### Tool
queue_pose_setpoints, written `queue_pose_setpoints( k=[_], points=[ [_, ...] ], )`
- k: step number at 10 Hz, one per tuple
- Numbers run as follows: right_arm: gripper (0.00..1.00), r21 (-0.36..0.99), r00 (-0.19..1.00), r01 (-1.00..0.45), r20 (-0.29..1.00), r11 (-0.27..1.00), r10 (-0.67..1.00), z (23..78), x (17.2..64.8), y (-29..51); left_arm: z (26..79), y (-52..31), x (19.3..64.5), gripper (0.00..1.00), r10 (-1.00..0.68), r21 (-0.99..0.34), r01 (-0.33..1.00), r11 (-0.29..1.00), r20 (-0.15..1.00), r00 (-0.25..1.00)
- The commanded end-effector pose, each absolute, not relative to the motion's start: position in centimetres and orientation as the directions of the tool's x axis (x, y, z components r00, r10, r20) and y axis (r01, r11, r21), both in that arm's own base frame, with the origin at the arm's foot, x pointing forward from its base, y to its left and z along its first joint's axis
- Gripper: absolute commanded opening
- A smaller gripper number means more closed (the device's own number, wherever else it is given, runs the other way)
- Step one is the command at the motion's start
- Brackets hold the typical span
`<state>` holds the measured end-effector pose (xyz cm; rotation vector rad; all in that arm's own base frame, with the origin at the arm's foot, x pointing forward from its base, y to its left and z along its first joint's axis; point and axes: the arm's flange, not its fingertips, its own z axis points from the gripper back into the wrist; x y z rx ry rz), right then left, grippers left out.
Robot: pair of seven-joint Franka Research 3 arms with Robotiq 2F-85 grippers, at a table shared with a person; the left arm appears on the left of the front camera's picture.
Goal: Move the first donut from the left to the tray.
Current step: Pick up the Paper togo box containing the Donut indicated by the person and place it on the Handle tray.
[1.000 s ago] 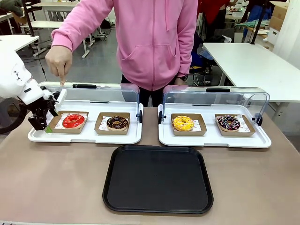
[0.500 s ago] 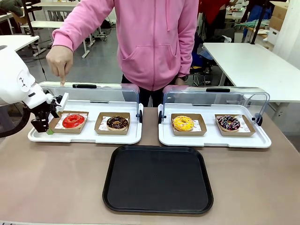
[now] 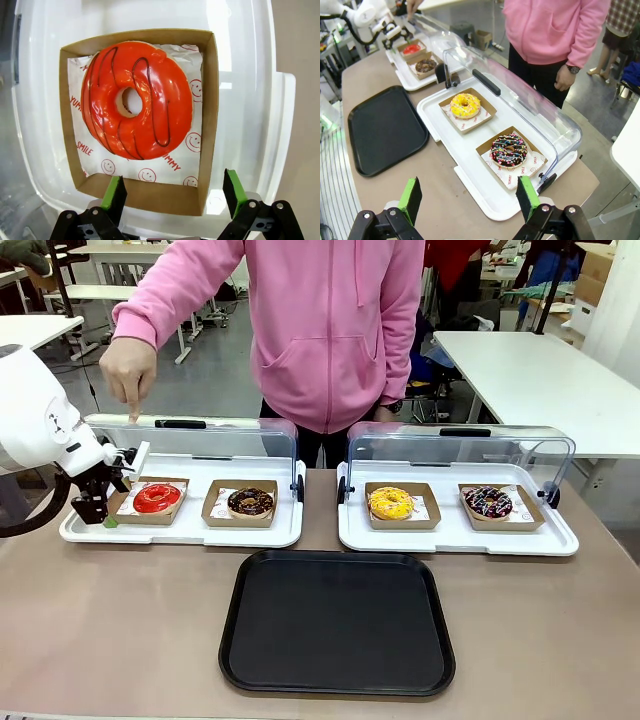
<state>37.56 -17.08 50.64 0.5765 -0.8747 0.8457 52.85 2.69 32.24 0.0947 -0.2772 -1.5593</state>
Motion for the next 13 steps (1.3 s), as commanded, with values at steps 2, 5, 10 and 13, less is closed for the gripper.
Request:
queue_pose_setpoints(
  k=[2, 5, 10, 13],
  points=[
    [1.0, 0.09, 0.344, -0.832, 0.858, 0.547, 0.382, 50.71, 37.73, -16.93, 31.8, 2.55, 53.53, 1.0, -0.996, 0.23, 0.973, 0.014, 0.089, -0.007],
    [1.0, 0.09, 0.344, -0.832, 0.858, 0.547, 0.382, 50.71, 37.73, -16.93, 31.71, 2.48, 53.57, 0.44, -0.997, 0.212, 0.977, 0.015, 0.072, -0.001],
    [1.0, 0.09, 0.344, -0.832, 0.858, 0.547, 0.382, 50.71, 37.73, -16.93, 31.86, 2.44, 53.45, 0.07, -0.998, 0.183, 0.983, 0.002, 0.062, -0.009],
    [1.0, 0.09, 0.344, -0.832, 0.858, 0.547, 0.382, 50.71, 37.73, -16.93, 31.73, 2.42, 53.42, 0.0, -0.998, 0.147, 0.989, -0.015, 0.063, -0.024]
  ],
)
